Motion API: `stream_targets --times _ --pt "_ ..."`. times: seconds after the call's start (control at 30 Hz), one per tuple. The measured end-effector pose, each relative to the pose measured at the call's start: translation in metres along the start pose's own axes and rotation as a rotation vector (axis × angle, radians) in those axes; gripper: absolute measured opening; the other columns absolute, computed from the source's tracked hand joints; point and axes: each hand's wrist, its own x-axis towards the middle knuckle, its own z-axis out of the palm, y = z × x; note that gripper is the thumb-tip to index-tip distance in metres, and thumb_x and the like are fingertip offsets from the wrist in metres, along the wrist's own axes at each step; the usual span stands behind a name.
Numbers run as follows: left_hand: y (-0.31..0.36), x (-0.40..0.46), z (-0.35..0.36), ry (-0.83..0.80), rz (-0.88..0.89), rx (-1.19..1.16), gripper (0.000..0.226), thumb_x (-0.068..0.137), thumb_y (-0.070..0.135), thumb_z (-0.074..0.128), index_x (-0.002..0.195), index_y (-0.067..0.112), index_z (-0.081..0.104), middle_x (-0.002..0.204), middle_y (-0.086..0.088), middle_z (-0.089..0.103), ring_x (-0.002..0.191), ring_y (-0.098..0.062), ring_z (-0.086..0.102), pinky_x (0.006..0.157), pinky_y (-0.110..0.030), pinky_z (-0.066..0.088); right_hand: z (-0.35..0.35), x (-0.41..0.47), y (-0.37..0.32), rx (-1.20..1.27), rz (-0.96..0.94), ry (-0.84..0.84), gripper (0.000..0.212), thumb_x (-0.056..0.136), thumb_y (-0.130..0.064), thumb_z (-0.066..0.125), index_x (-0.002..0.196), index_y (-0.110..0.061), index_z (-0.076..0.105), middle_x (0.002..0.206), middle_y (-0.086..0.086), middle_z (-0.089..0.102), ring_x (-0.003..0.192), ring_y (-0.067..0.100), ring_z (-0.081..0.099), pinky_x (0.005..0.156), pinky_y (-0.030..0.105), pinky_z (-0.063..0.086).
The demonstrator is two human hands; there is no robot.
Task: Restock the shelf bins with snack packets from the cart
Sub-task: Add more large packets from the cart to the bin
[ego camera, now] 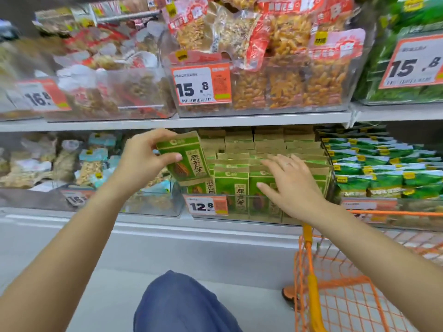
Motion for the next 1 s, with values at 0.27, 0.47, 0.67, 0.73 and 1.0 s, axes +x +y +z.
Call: stream_targets --times 0.27,0.47,0.67,0.73,1.0 --pt "-0.054 0.008 0.054 -0.094 -0.019 0.205 0.041 0.070 0.012 0.084 0.109 0.007 0.071 0.101 0.002 0.060 0.102 -0.020 0.055 0.090 -0.031 0.040 0.023 0.000 0.010 -0.103 -0.068 0.158 0.053 0.084 -0.027 0.066 0.133 -0.015 0.052 0.134 0.009 0.055 0.126 0.029 0.048 0.110 0.042 0.028" --pt "-0.059 0.000 0.072 -0.186 -0.103 0.306 0.042 0.071 0.016 0.085 0.109 0.008 0.070 0.138 -0.007 0.051 0.130 -0.029 0.042 0.110 -0.042 0.031 0.026 0.001 0.009 -0.115 -0.070 0.190 0.055 0.080 -0.024 0.070 0.131 -0.013 0.054 0.130 0.010 0.057 0.122 0.030 0.052 0.108 0.043 0.032" --pt "-0.048 -0.007 0.070 -0.215 -0.172 0.368 0.045 0.075 0.019 0.082 0.117 0.013 0.065 0.152 -0.004 0.034 0.140 -0.029 0.028 0.113 -0.044 0.024 0.022 0.000 0.011 -0.070 -0.090 0.139 0.054 0.086 -0.025 0.064 0.137 -0.014 0.049 0.138 0.010 0.053 0.131 0.029 0.046 0.114 0.042 0.024" --pt "-0.031 -0.014 0.067 -0.132 -0.148 0.317 0.051 0.078 0.018 0.079 0.125 0.020 0.058 0.155 -0.004 0.028 0.142 -0.025 0.024 0.114 -0.042 0.022 0.017 -0.004 0.011 -0.014 -0.113 0.132 0.055 0.090 -0.026 0.059 0.142 -0.015 0.043 0.145 0.009 0.045 0.139 0.027 0.035 0.117 0.038 0.012" --pt "0.088 -0.103 0.149 -0.313 -0.025 -0.174 0.046 0.098 0.049 0.044 0.137 0.025 0.049 0.144 0.015 0.042 0.135 0.001 0.034 0.112 -0.024 0.029 -0.012 -0.059 0.026 0.216 -0.124 0.113 0.047 0.090 -0.030 0.051 0.136 -0.019 0.049 0.149 0.004 0.039 0.138 0.023 0.034 0.115 0.034 0.020"
